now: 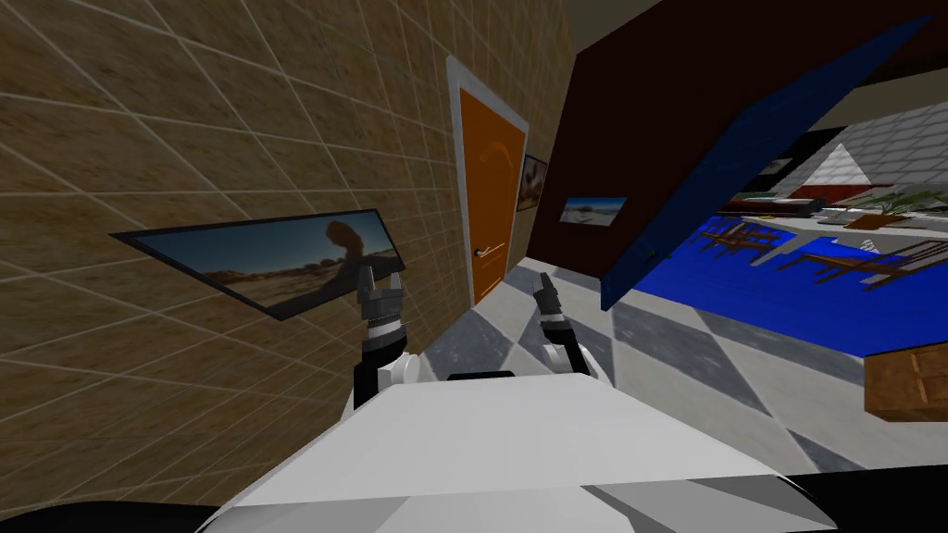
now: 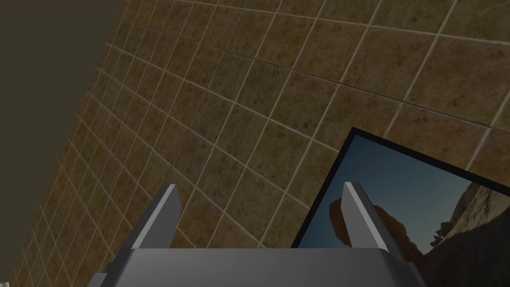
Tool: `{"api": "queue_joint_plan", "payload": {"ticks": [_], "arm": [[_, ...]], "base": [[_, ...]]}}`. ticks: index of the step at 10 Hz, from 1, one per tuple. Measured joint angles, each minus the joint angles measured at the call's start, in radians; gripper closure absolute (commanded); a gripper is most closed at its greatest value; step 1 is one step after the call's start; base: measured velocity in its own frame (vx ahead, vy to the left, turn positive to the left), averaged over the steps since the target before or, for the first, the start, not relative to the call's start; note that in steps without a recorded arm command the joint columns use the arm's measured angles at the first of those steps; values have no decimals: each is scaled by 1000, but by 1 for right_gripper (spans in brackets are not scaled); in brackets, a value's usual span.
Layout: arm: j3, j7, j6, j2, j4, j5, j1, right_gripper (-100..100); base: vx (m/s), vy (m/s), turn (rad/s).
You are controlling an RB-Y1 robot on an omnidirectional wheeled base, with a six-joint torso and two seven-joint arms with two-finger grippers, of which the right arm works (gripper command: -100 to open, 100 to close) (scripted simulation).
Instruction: Pull the door open
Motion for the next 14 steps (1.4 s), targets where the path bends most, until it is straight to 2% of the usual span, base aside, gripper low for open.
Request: {"api": "queue_joint_plan", "payload": {"ticks": [4,8,11,14], "arm": [[10,-13,-17,-19,116,-16,-54,-100],[23,-28,-20,-38,209,-33,-96,-100],[31,-42,-30,-56,297,-47,-137,-100],[40,-50,-33,-66,353,-57,-161,-100]], "base": [[111,-82,199],[90,-81,148],[100,-103,190],[65,-80,133]]}}
